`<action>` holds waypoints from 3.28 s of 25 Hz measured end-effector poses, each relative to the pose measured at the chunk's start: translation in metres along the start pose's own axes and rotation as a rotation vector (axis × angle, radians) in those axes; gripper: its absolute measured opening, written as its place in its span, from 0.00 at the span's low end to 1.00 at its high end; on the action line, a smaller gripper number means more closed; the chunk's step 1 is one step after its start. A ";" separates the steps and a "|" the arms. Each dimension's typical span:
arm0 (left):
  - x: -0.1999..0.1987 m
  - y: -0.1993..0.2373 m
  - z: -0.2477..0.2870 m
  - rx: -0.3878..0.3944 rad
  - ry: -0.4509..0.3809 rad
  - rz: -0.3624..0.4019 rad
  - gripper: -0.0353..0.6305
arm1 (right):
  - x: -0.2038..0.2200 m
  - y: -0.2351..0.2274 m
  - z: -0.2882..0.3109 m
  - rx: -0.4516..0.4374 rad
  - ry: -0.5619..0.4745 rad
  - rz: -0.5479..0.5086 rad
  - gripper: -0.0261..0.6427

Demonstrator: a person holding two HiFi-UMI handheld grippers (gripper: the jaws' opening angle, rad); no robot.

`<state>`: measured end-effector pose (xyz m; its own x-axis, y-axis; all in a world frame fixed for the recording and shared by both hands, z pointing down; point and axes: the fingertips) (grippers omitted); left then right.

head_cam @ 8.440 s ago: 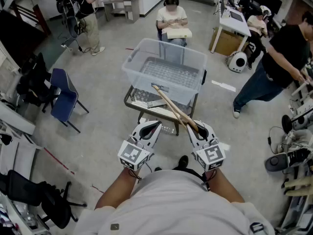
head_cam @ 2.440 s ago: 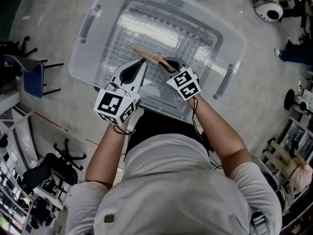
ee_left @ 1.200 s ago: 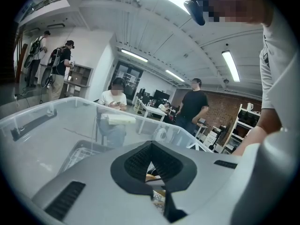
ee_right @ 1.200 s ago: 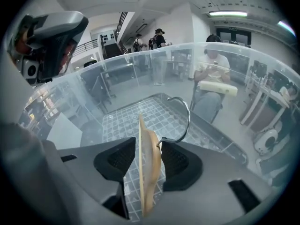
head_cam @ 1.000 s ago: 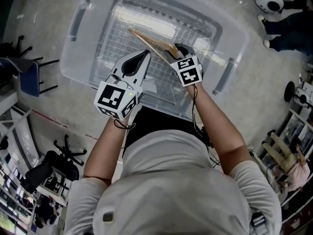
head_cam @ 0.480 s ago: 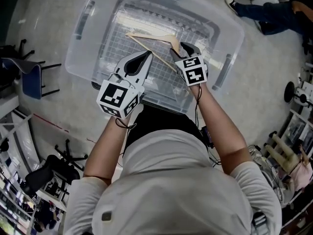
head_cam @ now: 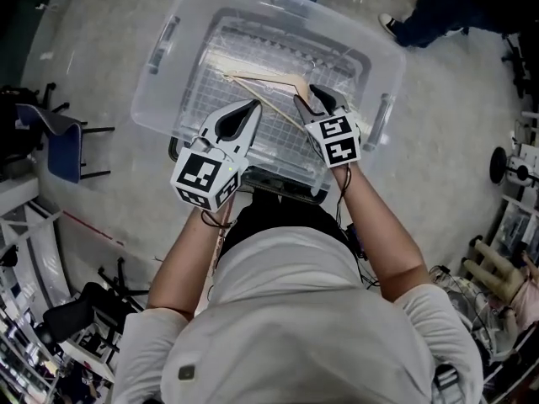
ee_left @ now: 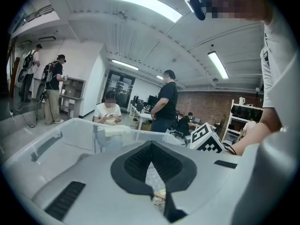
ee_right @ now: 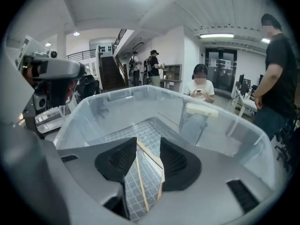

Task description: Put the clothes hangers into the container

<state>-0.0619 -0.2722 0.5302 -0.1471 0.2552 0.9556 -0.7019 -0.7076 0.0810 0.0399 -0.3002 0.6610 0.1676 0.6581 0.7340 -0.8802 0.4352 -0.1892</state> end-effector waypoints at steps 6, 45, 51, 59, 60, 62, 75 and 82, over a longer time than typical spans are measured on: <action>-0.022 -0.007 -0.035 -0.008 -0.027 0.026 0.08 | -0.029 0.031 -0.049 -0.011 -0.103 -0.024 0.22; -0.120 -0.149 -0.080 0.004 -0.183 0.102 0.08 | -0.077 0.089 -0.296 -0.258 -0.511 -0.194 0.07; -0.116 -0.209 -0.072 -0.025 -0.177 0.114 0.08 | -0.051 0.061 -0.338 -0.296 -0.524 -0.210 0.07; -0.120 -0.267 -0.081 -0.072 -0.167 0.110 0.08 | -0.022 0.048 -0.381 -0.363 -0.508 -0.209 0.07; -0.119 -0.271 -0.084 -0.075 -0.169 0.113 0.08 | -0.019 0.050 -0.384 -0.370 -0.512 -0.207 0.07; -0.114 -0.279 -0.092 -0.077 -0.169 0.120 0.08 | -0.011 0.053 -0.389 -0.370 -0.518 -0.202 0.07; -0.104 -0.299 -0.142 -0.012 -0.174 0.158 0.08 | 0.023 0.085 -0.420 -0.305 -0.539 -0.176 0.07; -0.096 -0.294 -0.197 0.019 -0.185 0.165 0.08 | 0.030 0.134 -0.431 -0.260 -0.563 -0.180 0.07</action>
<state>0.0214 0.0415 0.3583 -0.1279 0.0114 0.9917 -0.6655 -0.7424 -0.0773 0.1182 0.0425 0.3766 -0.0186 0.1683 0.9856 -0.7122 0.6896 -0.1312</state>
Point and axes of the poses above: the fingertips, and each gripper's own axes: z forward along the fingers, y to its left, x out of its underside, and after that the axes turned 11 degrees about z, right-handed
